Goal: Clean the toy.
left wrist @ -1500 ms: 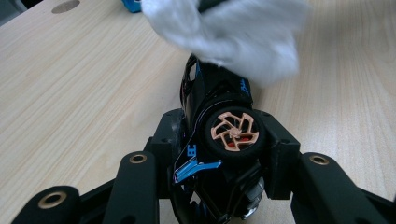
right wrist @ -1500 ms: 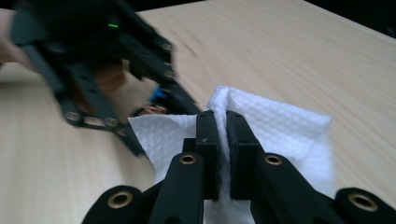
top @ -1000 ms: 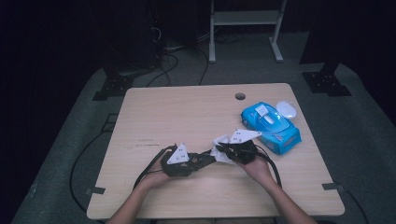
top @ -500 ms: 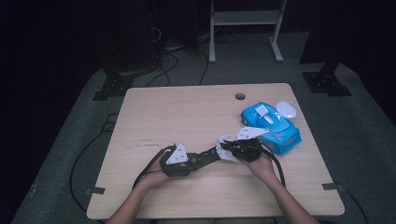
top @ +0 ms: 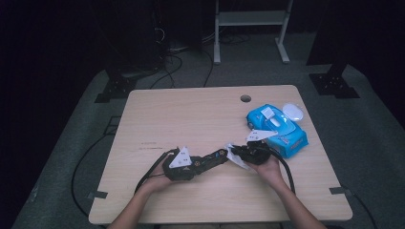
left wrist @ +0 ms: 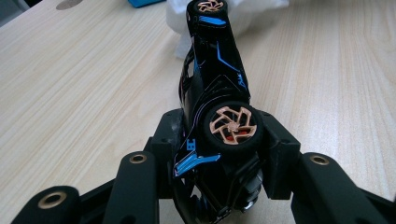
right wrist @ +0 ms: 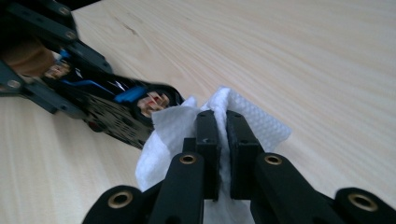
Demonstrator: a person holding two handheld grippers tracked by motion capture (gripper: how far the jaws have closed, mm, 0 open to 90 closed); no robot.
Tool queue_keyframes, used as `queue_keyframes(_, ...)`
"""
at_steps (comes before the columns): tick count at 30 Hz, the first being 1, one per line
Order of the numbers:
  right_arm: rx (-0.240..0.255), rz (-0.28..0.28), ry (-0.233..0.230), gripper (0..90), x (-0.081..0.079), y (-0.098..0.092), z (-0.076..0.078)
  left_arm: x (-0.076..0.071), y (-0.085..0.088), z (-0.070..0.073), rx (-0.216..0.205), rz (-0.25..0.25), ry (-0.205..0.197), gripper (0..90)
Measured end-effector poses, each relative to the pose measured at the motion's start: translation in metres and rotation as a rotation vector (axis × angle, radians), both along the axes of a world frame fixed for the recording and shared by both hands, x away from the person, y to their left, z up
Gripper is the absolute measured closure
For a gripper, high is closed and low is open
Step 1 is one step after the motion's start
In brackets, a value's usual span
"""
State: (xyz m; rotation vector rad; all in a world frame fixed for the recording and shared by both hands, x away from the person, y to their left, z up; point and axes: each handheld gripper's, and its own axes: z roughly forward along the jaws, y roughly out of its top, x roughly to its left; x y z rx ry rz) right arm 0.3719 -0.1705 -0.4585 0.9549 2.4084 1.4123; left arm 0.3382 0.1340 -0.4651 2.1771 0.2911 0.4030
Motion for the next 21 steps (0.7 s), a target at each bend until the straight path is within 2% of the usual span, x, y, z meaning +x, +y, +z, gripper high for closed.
queue_keyframes(6, -0.032, -0.01, 0.082, 84.6, 0.006, 0.001, -0.018, 0.001, 0.001, 0.0, 0.0, 0.0, 0.002, 56.5)
queue_keyframes(8, -0.024, -0.009, 0.073, 84.6, 0.007, 0.001, -0.015, 0.001, 0.001, -0.001, -0.001, 0.0, 0.003, 56.5)
queue_keyframes(10, 0.012, -0.012, 0.054, 84.6, 0.008, 0.0, -0.007, 0.001, 0.001, -0.001, -0.001, 0.0, 0.005, 56.5)
queue_keyframes(12, 0.027, -0.008, 0.045, 84.6, 0.008, 0.0, -0.005, 0.001, 0.0, -0.001, 0.0, 0.001, 0.007, 56.4)
queue_keyframes(15, 0.012, -0.006, 0.063, 84.6, 0.008, 0.001, -0.011, 0.001, 0.0, -0.002, -0.002, 0.001, 0.006, 56.4)
queue_keyframes(19, -0.02, 0.0, 0.121, 84.6, 0.01, 0.003, -0.024, 0.001, 0.001, -0.002, -0.002, 0.001, 0.007, 56.4)
queue_keyframes(21, -0.026, 0.001, 0.131, 84.6, 0.01, 0.004, -0.026, 0.001, 0.001, -0.002, -0.002, 0.001, 0.008, 56.4)
